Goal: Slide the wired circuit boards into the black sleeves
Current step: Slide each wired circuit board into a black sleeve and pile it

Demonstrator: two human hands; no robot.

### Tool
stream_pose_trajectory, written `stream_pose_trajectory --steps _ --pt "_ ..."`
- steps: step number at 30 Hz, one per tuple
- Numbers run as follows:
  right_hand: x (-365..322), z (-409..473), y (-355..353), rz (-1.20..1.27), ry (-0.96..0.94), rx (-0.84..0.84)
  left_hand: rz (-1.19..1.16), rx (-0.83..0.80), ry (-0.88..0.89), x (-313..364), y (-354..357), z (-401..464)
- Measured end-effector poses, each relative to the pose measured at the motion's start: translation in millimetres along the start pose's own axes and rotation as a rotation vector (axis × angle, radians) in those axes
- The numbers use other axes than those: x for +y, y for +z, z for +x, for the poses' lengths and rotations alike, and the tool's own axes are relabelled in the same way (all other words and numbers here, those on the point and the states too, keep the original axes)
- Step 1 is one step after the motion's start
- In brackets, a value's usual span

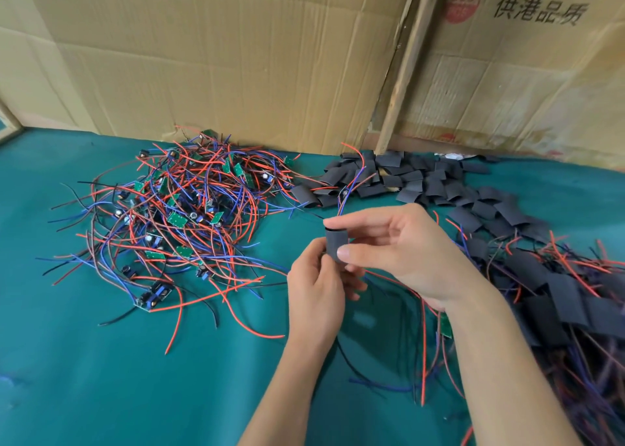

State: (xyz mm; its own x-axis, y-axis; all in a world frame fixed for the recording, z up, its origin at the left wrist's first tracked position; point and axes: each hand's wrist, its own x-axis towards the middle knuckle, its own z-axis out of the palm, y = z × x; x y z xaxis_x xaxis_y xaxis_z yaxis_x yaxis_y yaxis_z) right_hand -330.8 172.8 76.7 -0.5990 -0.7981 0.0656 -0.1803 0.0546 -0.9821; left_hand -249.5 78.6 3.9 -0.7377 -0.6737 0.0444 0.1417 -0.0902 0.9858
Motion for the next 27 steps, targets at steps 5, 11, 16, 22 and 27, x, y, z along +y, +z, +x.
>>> stream_pose_trajectory --steps 5,11,16,22,27 --pt "4 1 0 0.092 -0.008 -0.026 -0.003 -0.029 0.005 1 0 -2" --pt "4 4 -1 0.043 -0.036 0.124 -0.001 -0.024 -0.014 2 1 -2" --pt "4 0 -35 0.074 -0.135 0.658 -0.022 -0.002 -0.045 2 3 -1" --pt "2 4 -29 0.149 -0.286 0.915 0.013 -0.01 -0.026 -1 4 -2" --pt "4 12 -11 0.004 -0.368 0.96 0.081 -0.03 0.03 -3 7 -6"
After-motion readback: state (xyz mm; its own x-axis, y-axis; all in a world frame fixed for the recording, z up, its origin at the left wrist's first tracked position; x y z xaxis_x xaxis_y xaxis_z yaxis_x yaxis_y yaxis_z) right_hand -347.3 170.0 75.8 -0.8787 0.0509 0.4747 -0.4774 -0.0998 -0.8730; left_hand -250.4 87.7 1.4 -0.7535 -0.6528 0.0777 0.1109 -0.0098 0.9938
